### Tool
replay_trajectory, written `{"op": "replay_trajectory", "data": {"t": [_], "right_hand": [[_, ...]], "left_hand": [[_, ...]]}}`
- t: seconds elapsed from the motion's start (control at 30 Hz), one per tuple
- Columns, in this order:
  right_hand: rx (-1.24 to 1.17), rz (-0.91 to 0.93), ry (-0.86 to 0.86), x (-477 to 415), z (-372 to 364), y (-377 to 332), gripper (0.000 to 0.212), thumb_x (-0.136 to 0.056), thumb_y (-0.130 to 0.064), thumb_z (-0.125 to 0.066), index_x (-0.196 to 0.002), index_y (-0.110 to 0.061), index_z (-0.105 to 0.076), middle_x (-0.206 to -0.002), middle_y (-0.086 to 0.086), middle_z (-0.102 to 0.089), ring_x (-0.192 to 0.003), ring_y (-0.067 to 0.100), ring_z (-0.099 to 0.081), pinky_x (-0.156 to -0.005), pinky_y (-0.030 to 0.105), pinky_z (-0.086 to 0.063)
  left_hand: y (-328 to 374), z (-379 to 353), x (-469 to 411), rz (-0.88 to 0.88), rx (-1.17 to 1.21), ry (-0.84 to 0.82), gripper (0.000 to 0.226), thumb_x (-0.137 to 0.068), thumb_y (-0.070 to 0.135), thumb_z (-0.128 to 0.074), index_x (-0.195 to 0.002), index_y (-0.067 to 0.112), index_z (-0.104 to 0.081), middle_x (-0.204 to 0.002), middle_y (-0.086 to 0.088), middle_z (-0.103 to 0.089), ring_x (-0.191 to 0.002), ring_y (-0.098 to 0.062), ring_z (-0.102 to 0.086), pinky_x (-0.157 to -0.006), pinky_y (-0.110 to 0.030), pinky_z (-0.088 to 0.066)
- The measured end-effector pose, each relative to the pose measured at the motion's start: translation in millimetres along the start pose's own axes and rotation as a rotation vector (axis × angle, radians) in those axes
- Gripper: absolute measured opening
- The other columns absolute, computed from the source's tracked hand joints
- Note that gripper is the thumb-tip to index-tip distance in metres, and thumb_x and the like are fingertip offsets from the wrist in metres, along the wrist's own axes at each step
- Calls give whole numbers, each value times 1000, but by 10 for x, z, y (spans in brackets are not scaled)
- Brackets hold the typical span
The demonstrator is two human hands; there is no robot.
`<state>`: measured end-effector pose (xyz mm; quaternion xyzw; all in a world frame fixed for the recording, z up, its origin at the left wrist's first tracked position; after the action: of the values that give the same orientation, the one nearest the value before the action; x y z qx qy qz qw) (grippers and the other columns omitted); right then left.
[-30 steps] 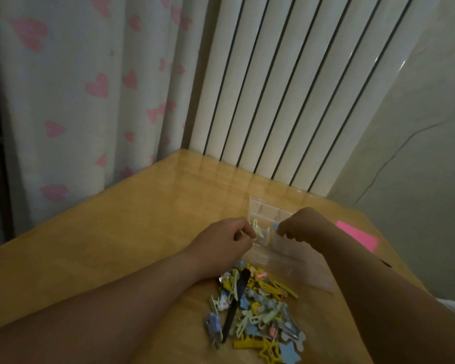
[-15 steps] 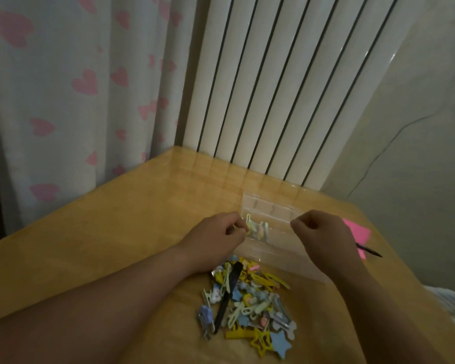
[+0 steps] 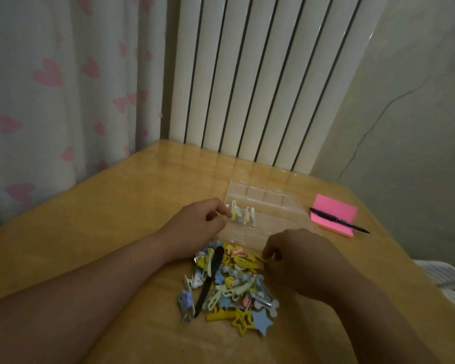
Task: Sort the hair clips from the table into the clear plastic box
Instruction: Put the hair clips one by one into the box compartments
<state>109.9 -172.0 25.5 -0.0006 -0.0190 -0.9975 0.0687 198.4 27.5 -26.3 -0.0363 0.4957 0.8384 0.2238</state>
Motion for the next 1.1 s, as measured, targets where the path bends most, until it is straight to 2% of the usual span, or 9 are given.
{"op": "replay_trajectory", "data": {"t": [0.17,0.27,0.37,0.67,0.77,0.9,0.97,1.03,1.1], "right_hand": [[121,-15,12,8,20,-120,16,-95,-35,-59,-101,-26,-72,-95,-4,-68,-87,20,-66,-77,37,-59],[154,-51,35,18,26,-128,14,-95,-31,-57,-95,-24,-68,-91,-2,-66,-83,21,-65,-74,36,-57],[161,-71,50,29,36,-127,15,-96,-29,-54,-93,-26,-68,-91,-5,-64,-83,19,-65,-75,35,-58],[124,-82,69,12,-12,-90,14,-99,-31,-53,-98,-30,-67,-91,-8,-66,-81,14,-65,-72,31,-57],[-111,-95,181,-4,80,-7,8,-100,-34,-62,-96,-33,-69,-84,-12,-67,-73,4,-63,-69,28,-58],[-546,-164,356,-234,370,141,6,-98,-24,-70,-93,-22,-73,-79,-5,-70,-65,7,-63,-52,13,-43],[-634,-229,340,-476,406,244,8,-96,-19,-71,-90,-17,-75,-78,2,-74,-64,13,-67,-48,18,-46],[-683,-285,288,-718,364,343,7,-94,-14,-72,-88,-13,-75,-82,6,-77,-70,18,-72,-55,28,-51],[-701,-336,208,-931,280,417,11,-93,-13,-71,-85,-9,-77,-85,11,-79,-70,19,-71,-58,29,-52]], "left_hand": [[0,-2,7,-7,7,-9,14,-107,30,-57,-108,31,-71,-81,2,-60,-56,-6,-46,-54,-22,-38],[-4,-2,11,-4,18,-17,15,-107,31,-56,-109,30,-70,-83,1,-60,-54,-4,-44,-52,-19,-36],[-6,-2,13,-1,7,-22,15,-108,32,-55,-111,30,-70,-84,1,-59,-53,-3,-45,-52,-16,-35],[-21,-9,16,8,25,-26,15,-107,31,-55,-111,28,-69,-81,4,-59,-59,-3,-47,-59,-24,-40],[-28,-14,11,4,38,-32,14,-107,32,-55,-111,28,-69,-81,4,-59,-60,-6,-47,-61,-27,-42],[-28,-26,9,7,66,-30,14,-107,28,-56,-111,26,-68,-76,7,-56,-53,-3,-44,-58,-27,-40],[-30,-26,6,7,59,-32,14,-107,29,-55,-111,26,-68,-76,8,-56,-53,-3,-44,-58,-27,-39],[-30,-27,2,9,53,-30,14,-106,29,-55,-110,28,-68,-77,8,-57,-54,-3,-45,-60,-30,-41],[-20,-24,3,11,56,-29,14,-106,28,-56,-110,27,-68,-76,8,-57,-54,-3,-45,-61,-32,-41]]}}
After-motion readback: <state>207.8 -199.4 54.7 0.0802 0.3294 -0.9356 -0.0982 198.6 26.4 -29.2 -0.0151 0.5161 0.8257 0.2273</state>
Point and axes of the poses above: each hand's wrist, its own x-axis away from the middle knuckle, its own z-axis out of the back of the hand, y = z × x, the point moved 4 cm from there along -x, towards the middle knuckle
